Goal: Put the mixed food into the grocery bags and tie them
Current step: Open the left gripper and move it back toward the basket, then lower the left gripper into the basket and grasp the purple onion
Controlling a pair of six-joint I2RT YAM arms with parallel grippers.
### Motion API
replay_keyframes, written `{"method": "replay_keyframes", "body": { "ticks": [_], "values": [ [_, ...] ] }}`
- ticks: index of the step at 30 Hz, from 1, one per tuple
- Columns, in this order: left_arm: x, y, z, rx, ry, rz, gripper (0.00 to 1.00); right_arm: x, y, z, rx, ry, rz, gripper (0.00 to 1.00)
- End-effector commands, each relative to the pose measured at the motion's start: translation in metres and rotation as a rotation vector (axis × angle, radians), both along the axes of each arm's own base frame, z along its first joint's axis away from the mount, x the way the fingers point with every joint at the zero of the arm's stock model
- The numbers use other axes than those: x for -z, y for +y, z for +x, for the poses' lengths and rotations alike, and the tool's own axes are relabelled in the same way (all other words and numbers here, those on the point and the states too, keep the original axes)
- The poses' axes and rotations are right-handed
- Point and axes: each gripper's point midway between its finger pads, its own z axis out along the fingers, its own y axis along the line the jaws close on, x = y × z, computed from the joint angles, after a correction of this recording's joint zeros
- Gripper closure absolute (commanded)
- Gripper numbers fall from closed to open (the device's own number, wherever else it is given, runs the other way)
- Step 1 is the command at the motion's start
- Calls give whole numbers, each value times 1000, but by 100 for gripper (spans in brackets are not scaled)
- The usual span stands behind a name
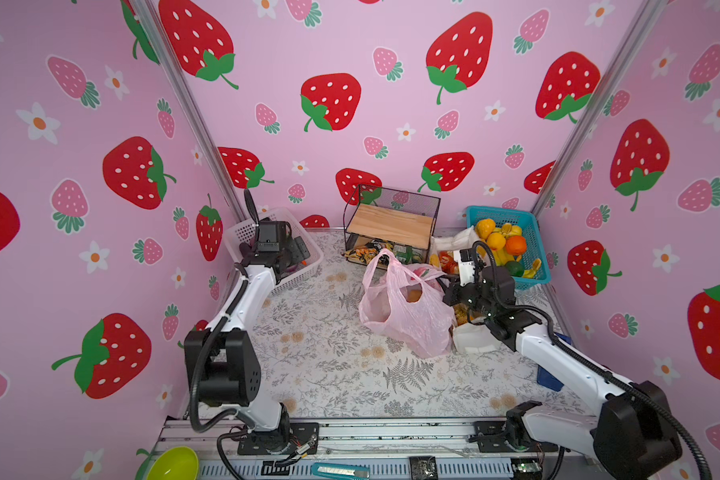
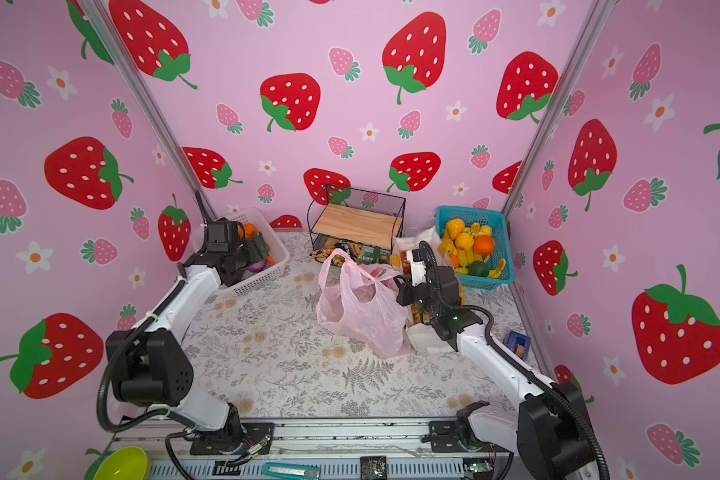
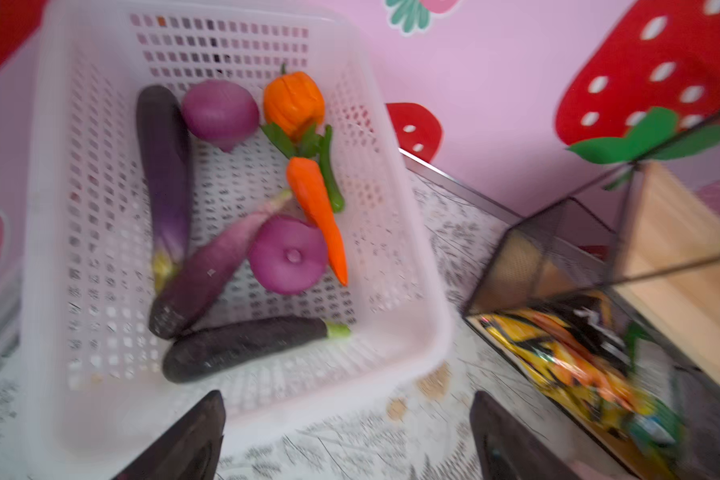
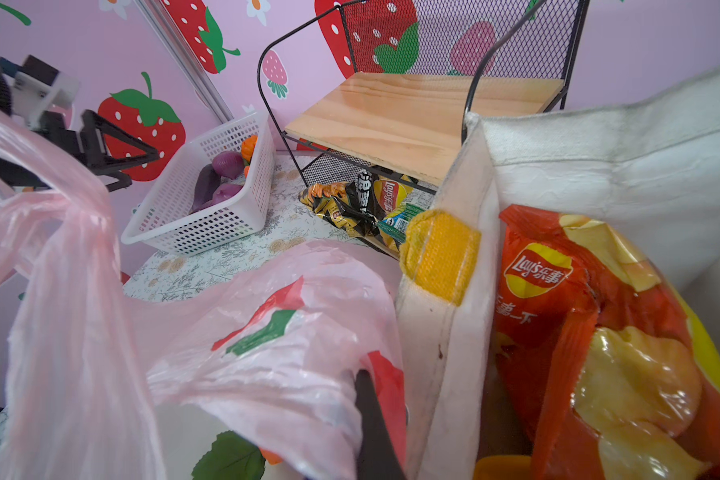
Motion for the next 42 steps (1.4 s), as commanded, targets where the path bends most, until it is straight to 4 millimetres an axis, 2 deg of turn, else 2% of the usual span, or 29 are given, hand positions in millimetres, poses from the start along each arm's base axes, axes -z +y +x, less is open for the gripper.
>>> {"method": "replay_keyframes", "body": {
  "ticks": [1, 4, 11, 18, 24, 28, 30, 33, 37, 40, 42],
  "values": [
    [24, 34, 8, -19, 163, 134, 6, -8, -1, -3, -8, -23, 26, 100],
    [45, 38, 27, 16, 239, 119, 5, -7, -1, -3, -8, -22, 27, 100],
    [93, 21, 60, 116, 340, 11, 5, -6, 0, -2, -8, -20, 25, 100],
    [125, 22, 65, 122, 424, 7, 10, -6, 0, -2, -9, -19, 25, 100],
    [137, 24, 63, 120, 454, 10, 26, -2, 1, -2, -14, -10, 23, 100],
    [121, 24, 64, 108, 422, 13, 38, -2, 1, -1, -11, -8, 22, 100],
    [103, 25, 65, 99, 379, 15, 41, -2, 1, -1, -11, -10, 22, 100],
    [67, 25, 63, 81, 290, 21, 44, -2, 1, -1, -11, -9, 20, 100],
    [20, 22, 53, 66, 161, 19, 45, -1, 1, 0, -13, -7, 21, 100],
    [4, 23, 45, 55, 104, 25, 44, 0, 2, 0, -15, -4, 22, 100],
    [4, 27, 44, 42, 100, 45, 35, -2, 2, -1, -18, -7, 25, 100]
  ]
}}
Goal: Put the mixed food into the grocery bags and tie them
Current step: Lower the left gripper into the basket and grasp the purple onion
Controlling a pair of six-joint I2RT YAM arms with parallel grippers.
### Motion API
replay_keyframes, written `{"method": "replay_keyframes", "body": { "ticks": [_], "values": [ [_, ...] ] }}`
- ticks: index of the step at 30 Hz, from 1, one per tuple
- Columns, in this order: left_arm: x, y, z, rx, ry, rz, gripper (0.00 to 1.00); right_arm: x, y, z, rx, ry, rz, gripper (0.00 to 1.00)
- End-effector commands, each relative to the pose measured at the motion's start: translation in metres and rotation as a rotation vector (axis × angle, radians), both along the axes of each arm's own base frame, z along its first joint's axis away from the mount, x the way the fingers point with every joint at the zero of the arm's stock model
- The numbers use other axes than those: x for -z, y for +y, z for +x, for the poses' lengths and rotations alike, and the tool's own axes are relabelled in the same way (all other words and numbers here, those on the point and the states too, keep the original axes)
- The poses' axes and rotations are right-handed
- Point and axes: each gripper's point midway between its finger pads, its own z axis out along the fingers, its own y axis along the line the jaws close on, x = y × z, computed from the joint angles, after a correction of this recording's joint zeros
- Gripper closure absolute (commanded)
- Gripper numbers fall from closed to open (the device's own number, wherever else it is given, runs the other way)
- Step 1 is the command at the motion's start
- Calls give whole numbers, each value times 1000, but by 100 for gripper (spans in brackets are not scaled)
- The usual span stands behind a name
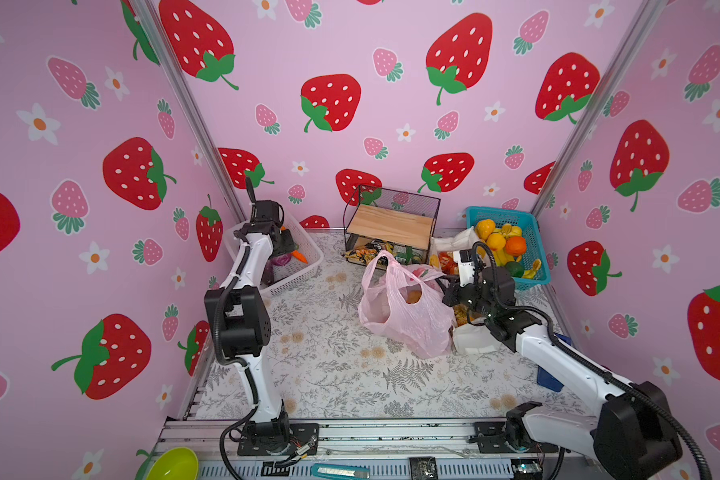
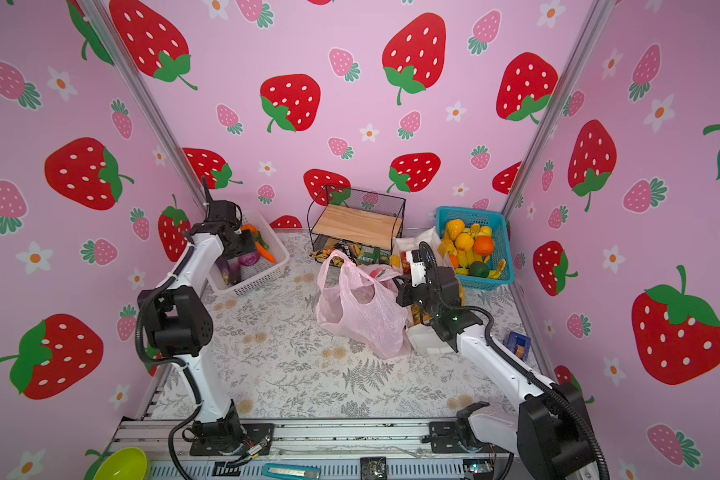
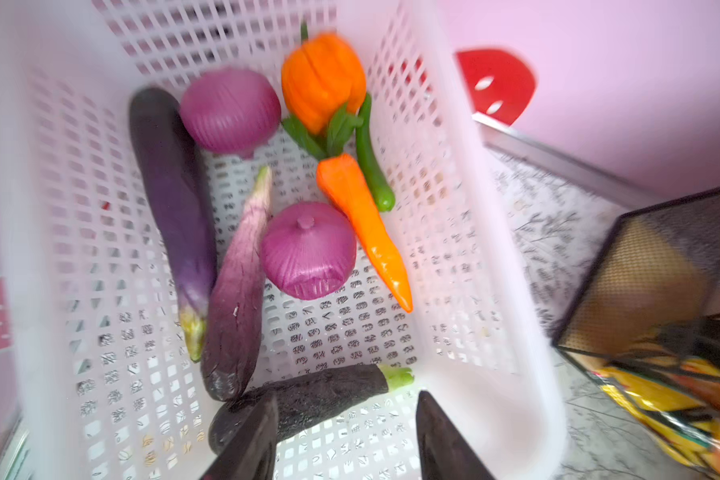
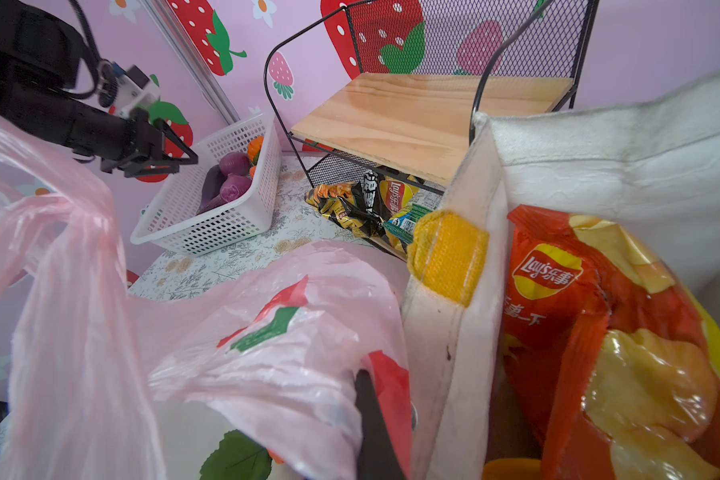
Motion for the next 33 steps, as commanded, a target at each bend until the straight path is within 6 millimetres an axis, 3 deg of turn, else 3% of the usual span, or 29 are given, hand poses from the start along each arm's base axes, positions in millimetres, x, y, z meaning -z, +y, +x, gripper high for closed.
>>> {"method": "replay_keyframes", "body": {
  "ticks": [1, 4, 11, 21, 27, 33],
  "values": [
    [10, 10, 3, -36, 0, 33, 29, -1, 0, 0, -6, -9, 16, 100],
    [20, 21, 7, -52, 48, 55, 19, -1, 0, -1, -7, -11, 16, 100],
    [57, 35, 31, -42, 131, 47, 10, -1, 0, 0, -6, -9, 16, 100],
    [118, 45, 51, -32, 252, 43, 8, 7, 0, 4, 1, 5, 1, 100],
    [136, 48, 58, -20, 272, 29, 12, 10, 1, 5, 3, 9, -5, 100],
    [137, 50, 62, -7, 261, 28, 29, 11, 0, 6, 8, 8, -10, 100]
  ]
}}
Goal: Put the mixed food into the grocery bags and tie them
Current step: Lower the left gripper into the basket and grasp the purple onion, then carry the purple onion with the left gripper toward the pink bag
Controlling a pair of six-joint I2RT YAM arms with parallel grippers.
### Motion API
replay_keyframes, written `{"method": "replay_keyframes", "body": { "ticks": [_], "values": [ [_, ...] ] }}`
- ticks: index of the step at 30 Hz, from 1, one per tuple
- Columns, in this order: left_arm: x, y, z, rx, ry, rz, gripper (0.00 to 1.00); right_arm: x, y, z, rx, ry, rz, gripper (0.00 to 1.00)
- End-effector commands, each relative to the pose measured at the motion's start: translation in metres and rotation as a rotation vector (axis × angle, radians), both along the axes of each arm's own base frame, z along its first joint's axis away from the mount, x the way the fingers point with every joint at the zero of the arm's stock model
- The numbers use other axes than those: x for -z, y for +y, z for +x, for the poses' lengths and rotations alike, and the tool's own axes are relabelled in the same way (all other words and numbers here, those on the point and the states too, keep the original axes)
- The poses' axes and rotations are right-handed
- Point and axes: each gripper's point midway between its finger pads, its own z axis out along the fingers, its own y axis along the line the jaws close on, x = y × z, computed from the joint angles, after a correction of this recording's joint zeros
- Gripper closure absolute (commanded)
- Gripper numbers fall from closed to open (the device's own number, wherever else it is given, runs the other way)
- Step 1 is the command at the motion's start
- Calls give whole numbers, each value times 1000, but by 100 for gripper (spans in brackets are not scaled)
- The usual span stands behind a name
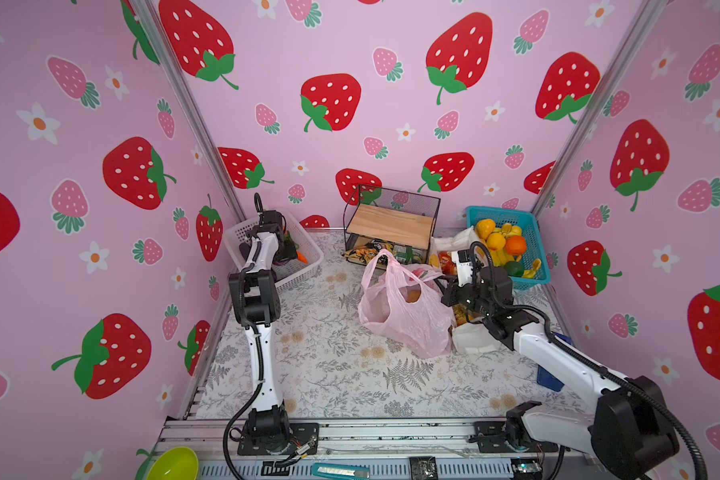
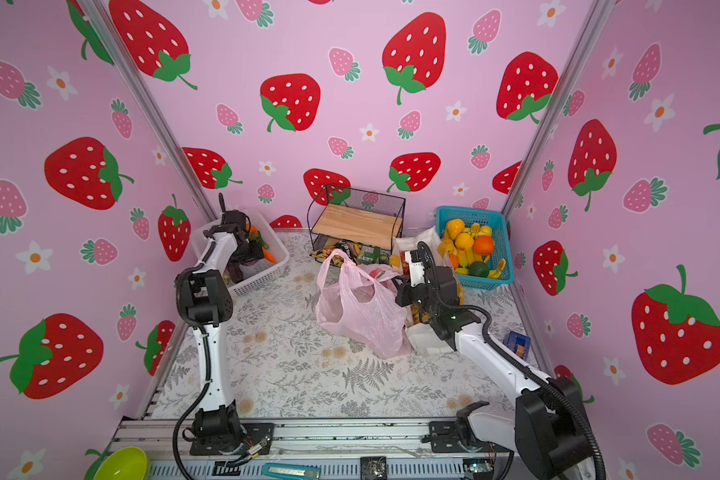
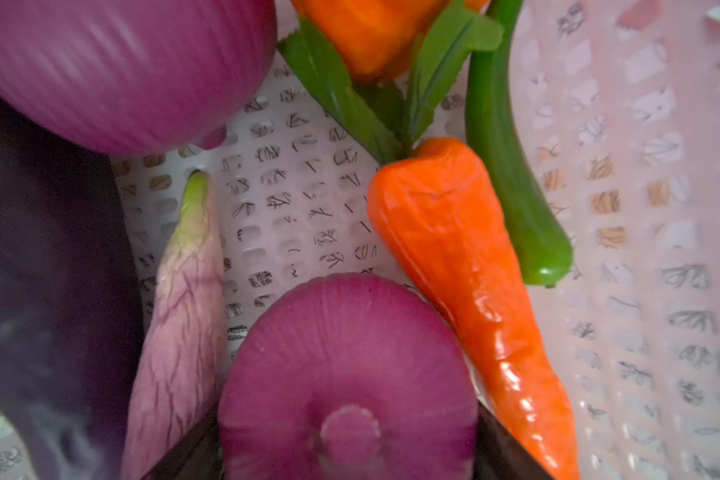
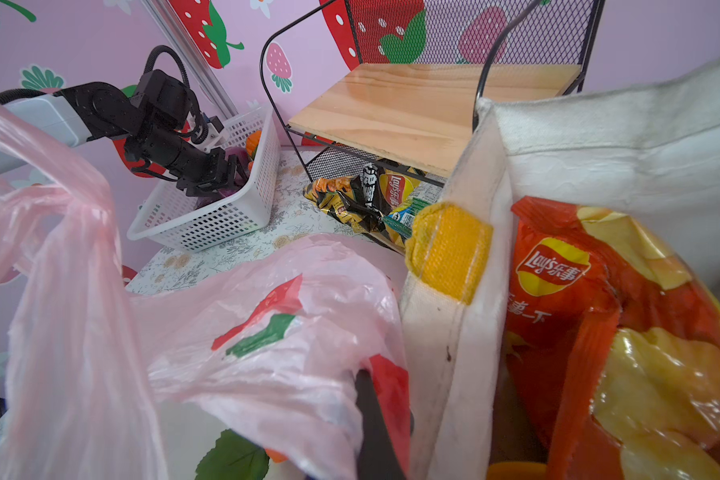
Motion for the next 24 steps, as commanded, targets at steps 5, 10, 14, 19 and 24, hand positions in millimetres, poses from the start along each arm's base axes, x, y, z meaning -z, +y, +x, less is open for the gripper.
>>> {"method": "replay_keyframes", "body": {
  "ticks": [5, 10, 14, 19, 24],
  "values": [
    [-38, 8, 4, -4, -64, 7, 40, 4, -2, 3, 11, -2, -6, 100],
    [-85, 3, -3, -25, -156, -14, 44, 3, -2, 3, 10, -3, -4, 100],
    [-125, -8, -20, -47, -266, -58, 44, 2, -2, 2, 9, -4, -2, 100],
    [-171, -38, -57, -38, -389, -123, 45, 1, -2, 2, 7, -7, 0, 100],
    [-194, -98, -116, 33, -496, -168, 47, 0, -2, 1, 5, -8, 3, 100]
  ]
}}
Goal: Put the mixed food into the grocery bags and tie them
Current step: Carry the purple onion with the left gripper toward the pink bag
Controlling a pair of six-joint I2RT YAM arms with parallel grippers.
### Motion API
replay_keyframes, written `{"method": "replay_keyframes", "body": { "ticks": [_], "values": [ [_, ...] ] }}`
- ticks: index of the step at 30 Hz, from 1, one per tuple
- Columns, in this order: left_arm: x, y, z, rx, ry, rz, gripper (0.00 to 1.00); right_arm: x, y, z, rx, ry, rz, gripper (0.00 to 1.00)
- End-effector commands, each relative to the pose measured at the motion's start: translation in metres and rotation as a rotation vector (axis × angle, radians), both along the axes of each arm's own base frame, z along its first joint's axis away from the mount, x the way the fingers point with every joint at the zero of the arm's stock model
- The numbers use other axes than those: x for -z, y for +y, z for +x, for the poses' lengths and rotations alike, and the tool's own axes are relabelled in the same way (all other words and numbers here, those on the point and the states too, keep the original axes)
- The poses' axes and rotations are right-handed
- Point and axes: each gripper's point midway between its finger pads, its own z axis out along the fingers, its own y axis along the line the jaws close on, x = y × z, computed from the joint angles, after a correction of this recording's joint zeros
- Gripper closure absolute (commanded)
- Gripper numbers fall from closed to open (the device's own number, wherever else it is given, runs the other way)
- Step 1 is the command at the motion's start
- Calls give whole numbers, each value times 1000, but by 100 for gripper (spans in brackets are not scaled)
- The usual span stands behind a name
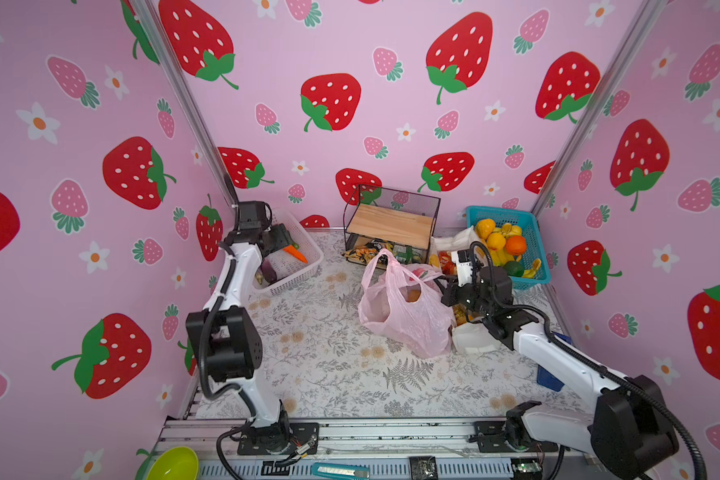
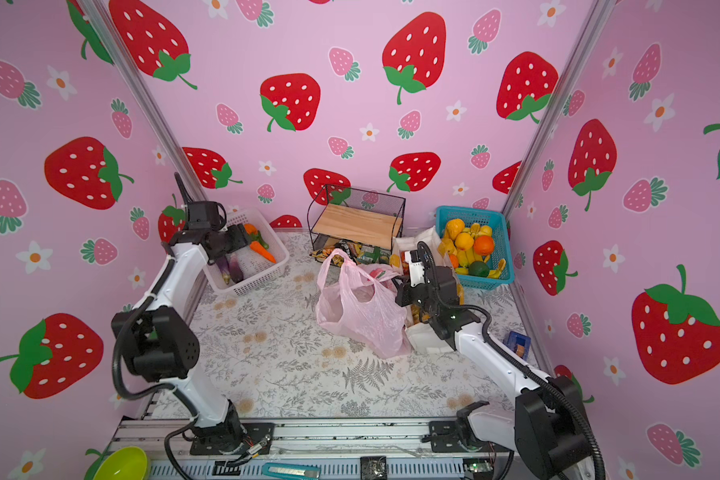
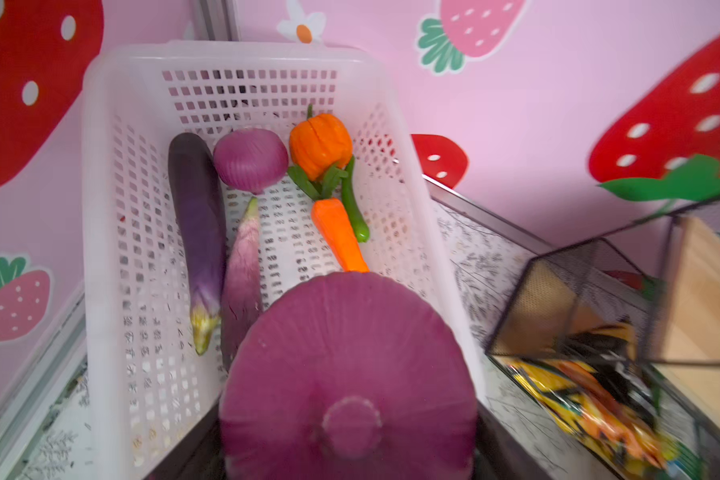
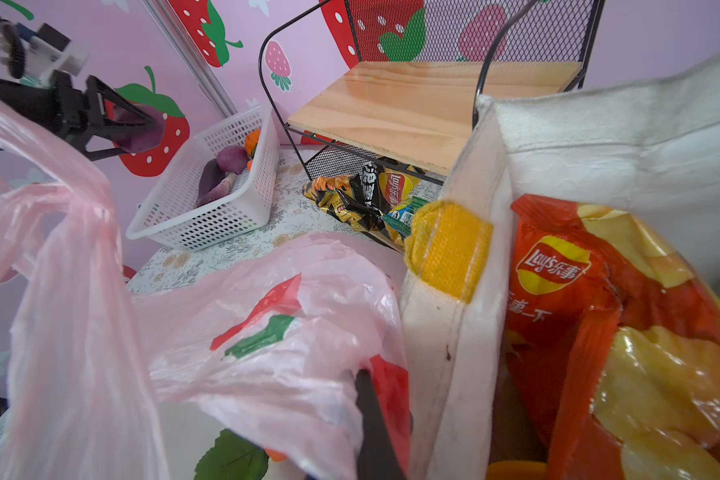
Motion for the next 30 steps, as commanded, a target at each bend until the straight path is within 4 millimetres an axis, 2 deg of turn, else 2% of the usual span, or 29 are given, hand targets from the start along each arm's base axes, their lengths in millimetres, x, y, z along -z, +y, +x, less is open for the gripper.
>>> {"method": "replay_keyframes", "body": {
  "ticks": [1, 4, 8, 11, 14, 16, 18, 21, 30],
  "values": [
    [-7, -50, -28, 55, -83, 1, 47, 0, -2, 1, 5, -9, 4, 100],
    [5, -94, -72, 125, -133, 128, 48, -1, -2, 1, 4, -11, 5, 100],
    [9, -124, -134, 232, -170, 191, 50, -2, -1, 0, -1, -9, 11, 100],
    [3, -147, -175, 351, -224, 166, 54, -1, 0, 0, -3, -7, 12, 100],
    [3, -179, -214, 538, -277, 85, 56, 0, -1, 1, 2, -6, 7, 100],
    [5, -203, -233, 672, -311, 17, 56, 1, -2, 2, 7, -8, 4, 100],
    [4, -223, -241, 771, -350, -24, 57, 2, -1, 3, 7, -2, 4, 100],
    [-1, -249, -239, 884, -349, -37, 58, 5, 1, 2, -4, 10, 3, 100],
    [17, -303, -195, 1007, -230, -12, 60, 0, -2, 1, 9, -9, -4, 100]
  ]
}}
